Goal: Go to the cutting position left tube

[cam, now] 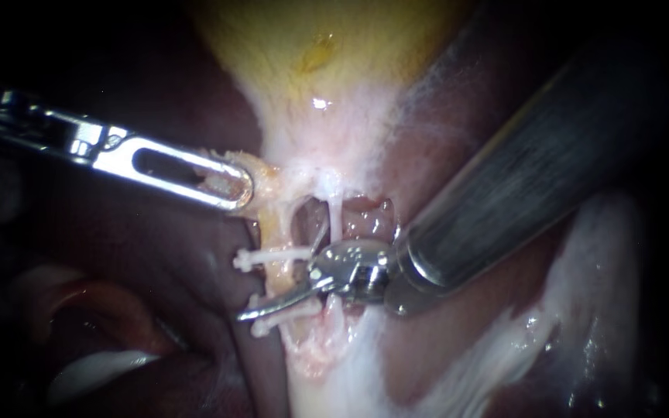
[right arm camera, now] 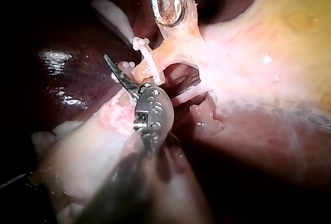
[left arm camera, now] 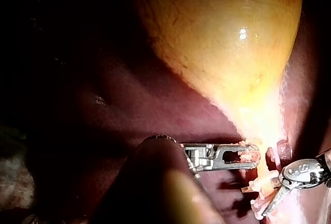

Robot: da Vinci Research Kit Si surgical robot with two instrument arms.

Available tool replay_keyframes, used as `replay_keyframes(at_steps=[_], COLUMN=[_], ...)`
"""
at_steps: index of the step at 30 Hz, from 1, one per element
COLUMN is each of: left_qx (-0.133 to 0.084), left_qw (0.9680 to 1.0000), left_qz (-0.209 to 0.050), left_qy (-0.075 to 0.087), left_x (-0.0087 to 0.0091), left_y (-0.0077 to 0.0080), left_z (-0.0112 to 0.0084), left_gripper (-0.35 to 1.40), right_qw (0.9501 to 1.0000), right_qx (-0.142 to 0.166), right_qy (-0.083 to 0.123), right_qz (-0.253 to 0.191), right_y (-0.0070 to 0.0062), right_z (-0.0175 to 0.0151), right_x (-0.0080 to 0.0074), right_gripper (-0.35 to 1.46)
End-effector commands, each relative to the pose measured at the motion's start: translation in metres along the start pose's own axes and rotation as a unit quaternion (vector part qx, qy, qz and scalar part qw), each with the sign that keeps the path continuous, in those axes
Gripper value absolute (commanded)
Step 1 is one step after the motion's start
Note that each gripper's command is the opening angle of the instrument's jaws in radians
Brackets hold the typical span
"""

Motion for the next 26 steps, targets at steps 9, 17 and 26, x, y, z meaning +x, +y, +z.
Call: replay_keyframes(at_steps=[9, 17, 26], left_qx=[0.0, 0.0, 0.0], left_qw=[1.0, 1.0, 1.0], left_qz=[0.0, 0.0, 0.0], left_qy=[0.0, -0.001, -0.001], left_x=[-0.0002, -0.0002, -0.0001], left_y=[0.0001, 0.0002, 0.0002], left_z=[0.0002, 0.0003, 0.0004], left_gripper=[-0.35, -0.35, -0.35], right_qw=[0.9999, 0.9999, 0.9999], right_qx=[0.001, 0.001, 0.001], right_qy=[0.012, 0.014, 0.014], right_qz=[0.006, 0.006, 0.006], right_y=[0.0006, 0.0007, 0.0007], right_z=[0.0006, 0.0008, 0.0007], right_x=[0.0005, 0.0006, 0.0006], right_gripper=[1.31, 1.31, 1.31])
